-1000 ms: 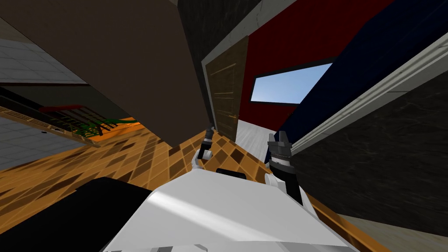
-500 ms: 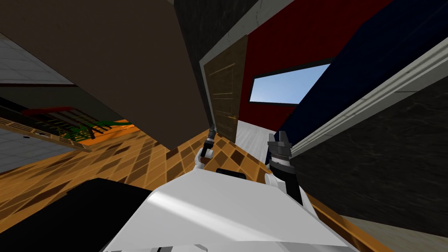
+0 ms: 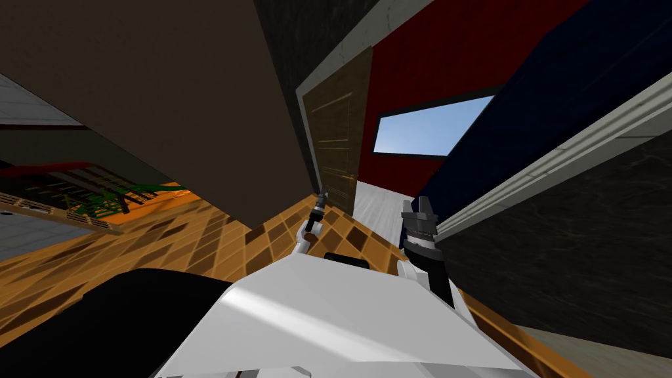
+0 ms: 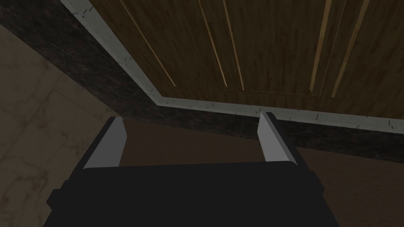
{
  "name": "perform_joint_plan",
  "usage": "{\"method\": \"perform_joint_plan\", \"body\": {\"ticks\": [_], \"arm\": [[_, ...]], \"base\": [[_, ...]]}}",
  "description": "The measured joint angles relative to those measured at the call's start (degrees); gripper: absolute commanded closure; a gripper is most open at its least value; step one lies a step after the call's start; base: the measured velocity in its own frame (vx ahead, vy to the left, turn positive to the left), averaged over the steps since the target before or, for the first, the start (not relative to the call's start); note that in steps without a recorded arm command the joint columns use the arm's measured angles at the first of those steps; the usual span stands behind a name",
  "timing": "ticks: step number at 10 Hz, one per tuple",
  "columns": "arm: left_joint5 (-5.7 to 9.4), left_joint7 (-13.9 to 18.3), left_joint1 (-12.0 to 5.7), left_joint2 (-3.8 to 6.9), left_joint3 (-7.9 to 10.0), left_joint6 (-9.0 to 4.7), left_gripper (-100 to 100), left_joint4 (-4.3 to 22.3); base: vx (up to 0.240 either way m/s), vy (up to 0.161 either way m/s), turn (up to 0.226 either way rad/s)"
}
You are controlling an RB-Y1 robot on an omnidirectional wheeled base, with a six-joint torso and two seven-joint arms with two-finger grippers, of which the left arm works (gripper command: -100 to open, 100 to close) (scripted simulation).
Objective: Push the door open
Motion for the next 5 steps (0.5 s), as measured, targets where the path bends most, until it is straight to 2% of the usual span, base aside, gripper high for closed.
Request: {"method": "perform_joint_plan", "body": {"ticks": [5], "arm": [[0.54, 1.5, -5.28, 0.41, -0.95, -1.32, -100, 10.1]], "base": [[0.094, 0.055, -0.055]]}}
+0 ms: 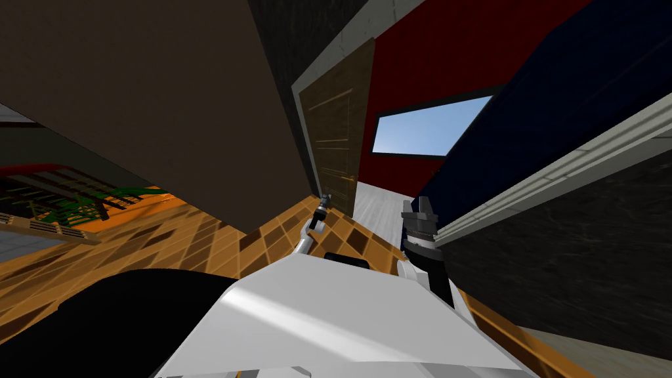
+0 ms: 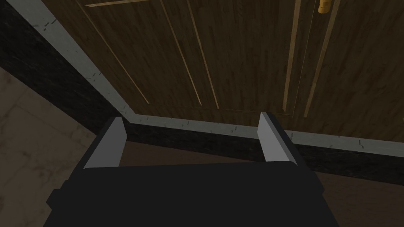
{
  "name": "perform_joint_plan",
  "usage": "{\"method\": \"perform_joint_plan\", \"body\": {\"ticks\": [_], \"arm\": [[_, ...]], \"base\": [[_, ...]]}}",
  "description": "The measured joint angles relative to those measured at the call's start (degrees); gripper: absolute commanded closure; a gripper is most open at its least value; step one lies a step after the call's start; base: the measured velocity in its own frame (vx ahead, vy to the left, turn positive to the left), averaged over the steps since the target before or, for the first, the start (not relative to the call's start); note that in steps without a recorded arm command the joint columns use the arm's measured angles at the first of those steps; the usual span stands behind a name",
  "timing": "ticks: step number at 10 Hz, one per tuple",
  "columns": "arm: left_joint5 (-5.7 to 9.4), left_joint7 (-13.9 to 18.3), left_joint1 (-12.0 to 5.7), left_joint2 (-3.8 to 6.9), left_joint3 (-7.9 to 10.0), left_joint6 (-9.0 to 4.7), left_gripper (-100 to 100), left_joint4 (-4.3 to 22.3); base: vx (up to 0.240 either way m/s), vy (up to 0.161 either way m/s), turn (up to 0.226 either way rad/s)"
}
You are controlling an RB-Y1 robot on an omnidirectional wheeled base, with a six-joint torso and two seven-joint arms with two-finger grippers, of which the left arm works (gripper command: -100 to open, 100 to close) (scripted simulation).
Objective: Push the door open
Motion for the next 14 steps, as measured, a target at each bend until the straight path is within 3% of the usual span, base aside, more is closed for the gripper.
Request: {"method": "perform_joint_plan", "body": {"ticks": [5, 14], "arm": [[0.45, 1.3, -5.61, -0.25, -0.98, -0.46, -100, 9.2], [1.1, 3.3, -12.67, -0.81, -2.41, -1.25, -100, 22.0]], "base": [[0.09, 0.061, -0.057], [0.067, 0.047, -0.04]]}}
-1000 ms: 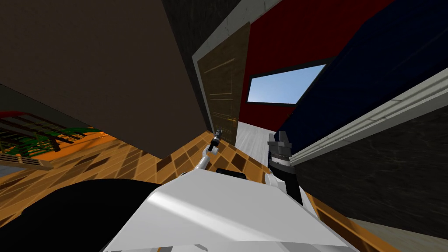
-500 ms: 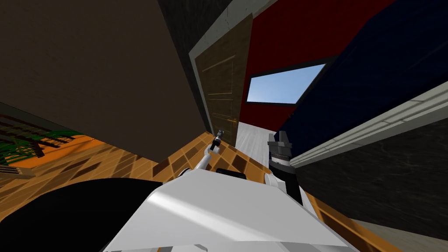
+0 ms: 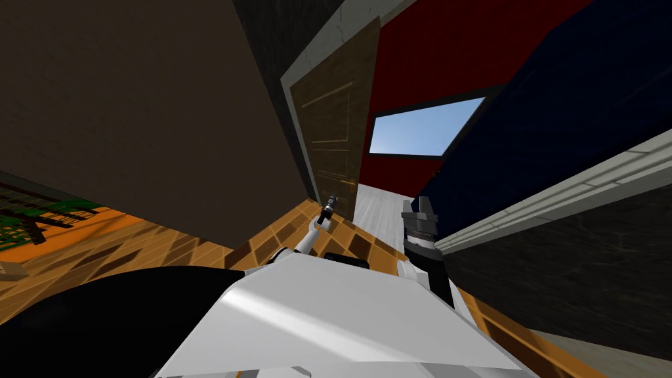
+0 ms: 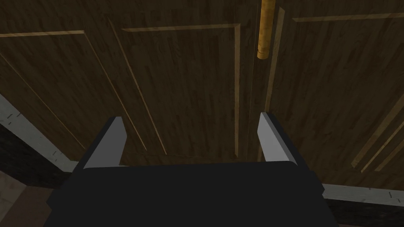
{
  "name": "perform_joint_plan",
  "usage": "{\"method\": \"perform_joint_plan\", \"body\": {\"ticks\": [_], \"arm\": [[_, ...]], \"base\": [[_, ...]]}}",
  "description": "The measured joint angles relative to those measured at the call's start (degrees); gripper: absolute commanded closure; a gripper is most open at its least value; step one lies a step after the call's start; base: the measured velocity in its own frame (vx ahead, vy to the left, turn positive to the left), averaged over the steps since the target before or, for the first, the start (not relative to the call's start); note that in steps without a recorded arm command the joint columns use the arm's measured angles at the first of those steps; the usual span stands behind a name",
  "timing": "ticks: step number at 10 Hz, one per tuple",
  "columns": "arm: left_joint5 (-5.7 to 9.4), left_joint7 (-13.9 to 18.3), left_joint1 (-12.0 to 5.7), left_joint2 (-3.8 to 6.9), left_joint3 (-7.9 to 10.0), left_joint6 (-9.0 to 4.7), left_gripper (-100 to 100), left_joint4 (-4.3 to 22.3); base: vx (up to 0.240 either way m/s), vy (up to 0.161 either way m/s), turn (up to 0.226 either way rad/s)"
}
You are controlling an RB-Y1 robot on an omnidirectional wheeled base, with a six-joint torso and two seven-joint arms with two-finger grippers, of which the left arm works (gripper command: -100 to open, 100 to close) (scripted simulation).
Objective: Push the door open
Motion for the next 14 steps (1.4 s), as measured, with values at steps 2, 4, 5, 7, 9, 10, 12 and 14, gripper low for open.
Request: {"method": "perform_joint_plan", "body": {"ticks": [2, 4, 5, 7, 9, 10, 12, 14], "arm": [[0.15, 0.4, -1.7, -0.24, -0.38, -0.24, -100, 3.1], [0.32, 0.9, -3.72, -0.63, -0.67, -0.62, -100, 6.6], [0.42, 1.1, -4.74, -0.76, -0.81, -0.72, -100, 8.3], [0.58, 1.7, -6.27, -0.92, -1.23, -0.72, -100, 10.9], [0.72, 2.2, -7.76, -1.29, -1.57, -0.83, -100, 13.5], [0.82, 2.4, -8.83, -1.47, -1.66, -0.99, -100, 15.3], [0.97, 2.8, -10.55, -2.03, -2.0, -1.49, -100, 18.7], [1.22, 3.4, -13.14, -2.63, -2.25, -1.96, -100, 22.9]], "base": [[0.082, 0.064, -0.045], [0.084, 0.059, -0.047], [0.086, 0.053, -0.049], [0.078, 0.063, -0.045], [0.077, 0.06, -0.039], [0.068, 0.031, -0.031], [0.104, 0.068, -0.057], [0.111, 0.088, -0.06]]}}
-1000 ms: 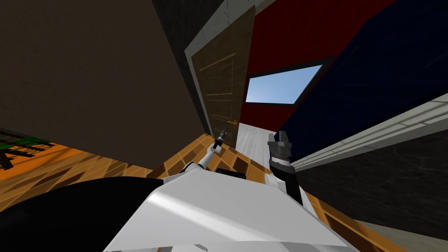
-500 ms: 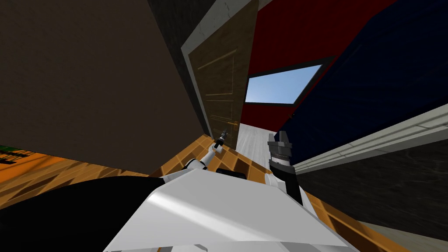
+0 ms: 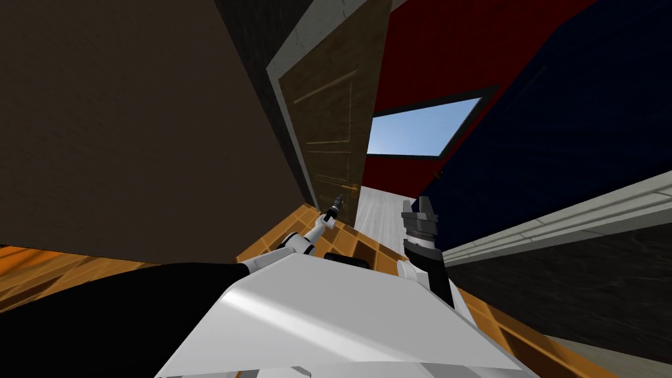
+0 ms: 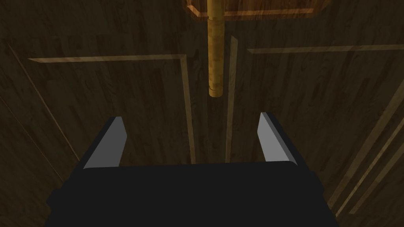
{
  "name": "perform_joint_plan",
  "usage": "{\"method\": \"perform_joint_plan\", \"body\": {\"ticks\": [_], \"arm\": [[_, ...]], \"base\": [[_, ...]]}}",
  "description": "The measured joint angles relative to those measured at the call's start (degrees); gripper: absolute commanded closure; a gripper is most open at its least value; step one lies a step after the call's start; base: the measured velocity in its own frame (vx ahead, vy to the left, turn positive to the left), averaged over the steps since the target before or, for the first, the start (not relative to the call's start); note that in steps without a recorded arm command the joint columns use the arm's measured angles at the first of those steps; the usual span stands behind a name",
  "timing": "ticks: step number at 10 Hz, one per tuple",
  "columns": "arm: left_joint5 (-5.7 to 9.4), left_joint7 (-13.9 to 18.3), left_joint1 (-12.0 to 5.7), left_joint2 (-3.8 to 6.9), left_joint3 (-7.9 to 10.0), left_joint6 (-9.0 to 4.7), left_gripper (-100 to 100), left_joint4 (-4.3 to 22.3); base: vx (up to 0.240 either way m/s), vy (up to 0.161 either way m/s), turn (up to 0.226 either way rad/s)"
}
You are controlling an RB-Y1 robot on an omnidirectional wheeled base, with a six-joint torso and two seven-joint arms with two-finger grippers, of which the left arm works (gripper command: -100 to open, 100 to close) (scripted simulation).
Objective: Push the door open
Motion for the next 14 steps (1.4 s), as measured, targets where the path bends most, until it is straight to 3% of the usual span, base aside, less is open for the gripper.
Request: {"method": "perform_joint_plan", "body": {"ticks": [2, 4, 6, 8, 10, 14], "arm": [[0.03, 0.4, -0.65, -0.63, -0.53, 0.58, -100, 1.3], [0.23, 0.8, -2.59, -1.07, -0.63, -0.35, -100, 4.9], [0.27, 1.0, -3.13, -1.49, -0.85, -0.21, -100, 5.8], [0.4, 1.0, -3.71, -0.35, -0.56, -0.46, -100, 6.7], [0.4, 0.9, -3.21, 0.31, -0.51, -0.32, -100, 6.0], [0.53, 0.6, -3.08, 0.43, -0.07, -0.44, -100, 6.1]], "base": [[0.07, 0.049, -0.019], [0.058, 0.046, -0.04], [0.063, -0.005, -0.019], [0.152, -0.061, -0.018], [0.182, -0.055, -0.021], [0.207, -0.079, -0.023]]}}
